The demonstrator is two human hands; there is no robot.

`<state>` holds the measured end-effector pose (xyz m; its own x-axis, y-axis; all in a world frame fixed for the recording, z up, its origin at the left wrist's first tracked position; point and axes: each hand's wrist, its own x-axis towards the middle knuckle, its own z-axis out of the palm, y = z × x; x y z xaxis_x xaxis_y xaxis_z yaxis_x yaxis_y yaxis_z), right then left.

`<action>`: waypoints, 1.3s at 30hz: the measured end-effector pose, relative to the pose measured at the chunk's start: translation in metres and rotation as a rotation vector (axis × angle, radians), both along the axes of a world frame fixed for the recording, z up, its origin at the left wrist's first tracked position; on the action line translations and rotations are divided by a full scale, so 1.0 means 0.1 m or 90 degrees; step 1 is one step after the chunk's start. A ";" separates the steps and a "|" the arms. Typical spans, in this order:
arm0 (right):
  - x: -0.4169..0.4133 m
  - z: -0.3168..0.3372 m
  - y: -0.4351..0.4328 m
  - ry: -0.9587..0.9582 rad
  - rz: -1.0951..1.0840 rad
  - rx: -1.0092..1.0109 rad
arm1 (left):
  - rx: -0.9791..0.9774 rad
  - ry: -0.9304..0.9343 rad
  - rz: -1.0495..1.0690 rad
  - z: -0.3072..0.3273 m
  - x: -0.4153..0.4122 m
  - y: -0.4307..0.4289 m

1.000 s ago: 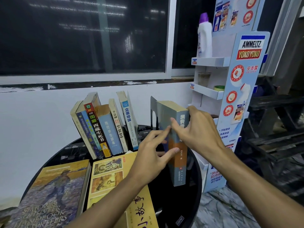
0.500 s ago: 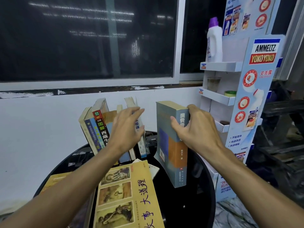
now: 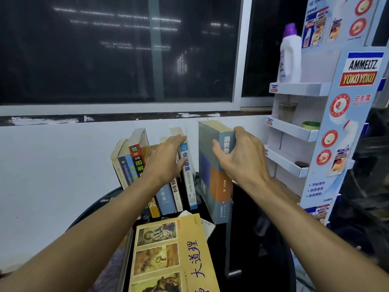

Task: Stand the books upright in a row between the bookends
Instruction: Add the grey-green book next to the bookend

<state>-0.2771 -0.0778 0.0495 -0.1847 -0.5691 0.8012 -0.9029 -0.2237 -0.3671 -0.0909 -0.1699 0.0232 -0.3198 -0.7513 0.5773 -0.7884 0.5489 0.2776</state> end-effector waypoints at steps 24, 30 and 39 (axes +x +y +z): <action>0.15 -0.63 -0.90 -0.052 0.067 -0.052 | -0.015 0.020 -0.035 -0.01 0.05 -0.04; 0.15 -0.65 -0.97 -0.063 0.072 -0.052 | -0.015 0.021 -0.037 -0.01 0.05 -0.04; -0.01 -0.60 -0.97 -0.096 0.118 0.037 | -0.010 0.025 -0.034 0.00 0.03 0.01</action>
